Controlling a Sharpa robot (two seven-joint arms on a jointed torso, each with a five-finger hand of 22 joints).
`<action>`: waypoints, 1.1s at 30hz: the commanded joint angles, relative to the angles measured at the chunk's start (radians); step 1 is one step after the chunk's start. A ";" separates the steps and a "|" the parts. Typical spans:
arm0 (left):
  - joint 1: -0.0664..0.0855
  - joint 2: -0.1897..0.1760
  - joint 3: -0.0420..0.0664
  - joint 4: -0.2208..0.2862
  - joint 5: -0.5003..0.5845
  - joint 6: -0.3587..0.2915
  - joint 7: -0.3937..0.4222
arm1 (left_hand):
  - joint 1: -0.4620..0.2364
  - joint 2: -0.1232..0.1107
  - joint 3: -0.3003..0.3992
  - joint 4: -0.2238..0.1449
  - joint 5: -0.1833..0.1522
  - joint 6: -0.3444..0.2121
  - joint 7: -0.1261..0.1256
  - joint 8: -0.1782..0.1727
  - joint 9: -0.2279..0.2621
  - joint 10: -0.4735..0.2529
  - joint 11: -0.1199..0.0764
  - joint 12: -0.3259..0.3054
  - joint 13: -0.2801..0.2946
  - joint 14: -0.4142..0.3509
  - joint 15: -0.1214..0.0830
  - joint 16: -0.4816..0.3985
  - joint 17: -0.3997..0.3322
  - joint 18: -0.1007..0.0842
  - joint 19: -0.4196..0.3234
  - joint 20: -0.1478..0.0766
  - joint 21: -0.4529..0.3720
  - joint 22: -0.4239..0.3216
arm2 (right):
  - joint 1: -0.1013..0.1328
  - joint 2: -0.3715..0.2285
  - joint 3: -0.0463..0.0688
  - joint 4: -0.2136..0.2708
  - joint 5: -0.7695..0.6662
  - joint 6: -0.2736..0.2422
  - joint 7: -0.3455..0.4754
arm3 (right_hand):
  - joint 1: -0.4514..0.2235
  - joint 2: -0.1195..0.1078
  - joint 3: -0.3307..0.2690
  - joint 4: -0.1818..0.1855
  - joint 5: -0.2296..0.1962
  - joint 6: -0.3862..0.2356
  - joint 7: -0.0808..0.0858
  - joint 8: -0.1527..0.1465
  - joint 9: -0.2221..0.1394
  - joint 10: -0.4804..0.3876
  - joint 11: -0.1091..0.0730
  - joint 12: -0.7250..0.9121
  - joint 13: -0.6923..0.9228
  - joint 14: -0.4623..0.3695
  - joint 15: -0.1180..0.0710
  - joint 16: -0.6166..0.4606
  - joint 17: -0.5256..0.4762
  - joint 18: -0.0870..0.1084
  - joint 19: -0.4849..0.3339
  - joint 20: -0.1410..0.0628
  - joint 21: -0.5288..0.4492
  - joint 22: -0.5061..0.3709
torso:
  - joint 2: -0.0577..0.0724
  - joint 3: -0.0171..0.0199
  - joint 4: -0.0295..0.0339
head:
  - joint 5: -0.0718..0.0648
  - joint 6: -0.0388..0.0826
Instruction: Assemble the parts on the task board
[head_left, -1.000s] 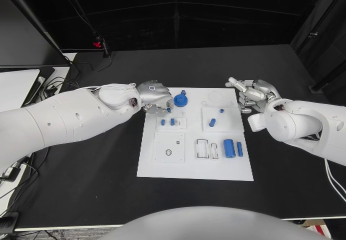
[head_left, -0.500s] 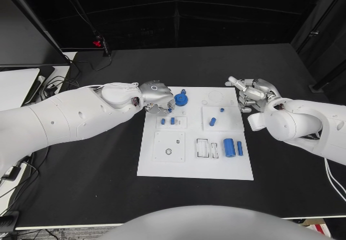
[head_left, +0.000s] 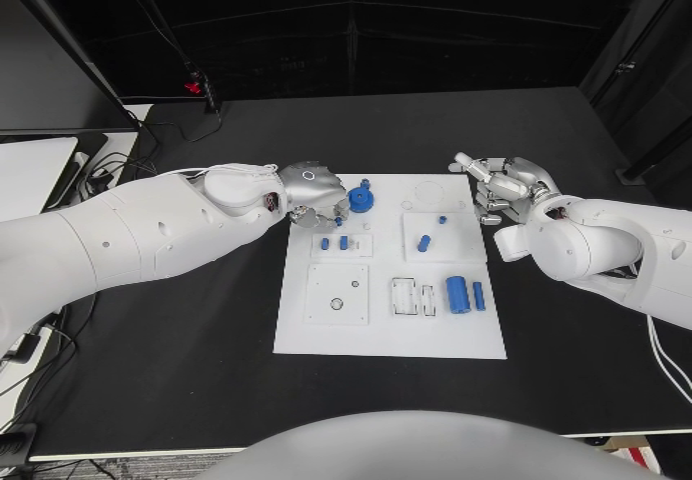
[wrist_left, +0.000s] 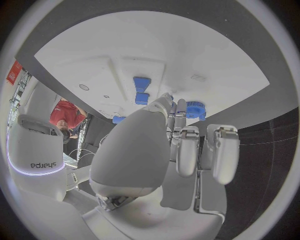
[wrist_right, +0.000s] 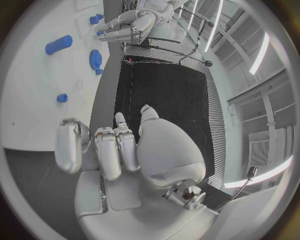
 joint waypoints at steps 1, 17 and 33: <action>-0.002 0.001 -0.002 -0.005 -0.002 0.051 -0.009 | 0.005 -0.005 0.008 -0.001 -0.003 -0.009 0.006 -0.007 -0.003 -0.008 0.005 -0.011 -0.001 0.105 0.006 0.001 0.263 -0.007 0.104 -0.008 0.005 0.263 | 0.001 0.001 0.001 0.003 -0.003 0.009 0.005 | 0.001 0.006 -0.007 0.001 0.005 -0.004 0.005 0.005 -0.001 0.102 0.006 0.002 0.262 0.106 0.005 0.002 0.263 -0.009 -0.009 -0.001 -0.006 0.194 | 0.000 0.0003 -0.0003 | -0.001 0.001; -0.003 -0.001 -0.002 -0.007 -0.002 0.038 -0.024 | -0.058 -0.065 -0.032 -0.002 -0.004 -0.187 0.026 -0.065 -0.044 -0.102 0.025 -0.043 0.004 0.074 0.003 -0.032 0.186 0.007 0.063 -0.004 -0.041 0.245 | 0.001 0.001 0.001 0.002 -0.003 0.010 0.006 | 0.002 0.006 -0.007 0.001 0.006 -0.004 0.005 0.006 -0.001 0.102 0.006 0.002 0.262 0.106 0.005 0.002 0.263 -0.009 -0.009 -0.001 -0.007 0.194 | 0.000 0.0005 0.0005 | -0.002 0.004; -0.003 -0.031 -0.002 -0.003 -0.002 -0.123 -0.085 | -0.064 -0.060 -0.050 -0.003 0.012 -0.261 0.052 -0.058 -0.054 -0.122 0.042 -0.023 0.004 0.051 0.019 -0.060 0.128 0.017 0.032 0.005 -0.078 0.231 | 0.001 0.005 0.001 -0.005 -0.014 0.022 -0.003 | 0.006 0.009 -0.009 0.002 0.007 0.009 0.009 0.020 0.001 0.102 0.010 0.002 0.262 0.106 0.008 0.002 0.263 -0.009 -0.011 0.001 -0.008 0.193 | 0.000 0.0000 0.0018 | -0.004 0.014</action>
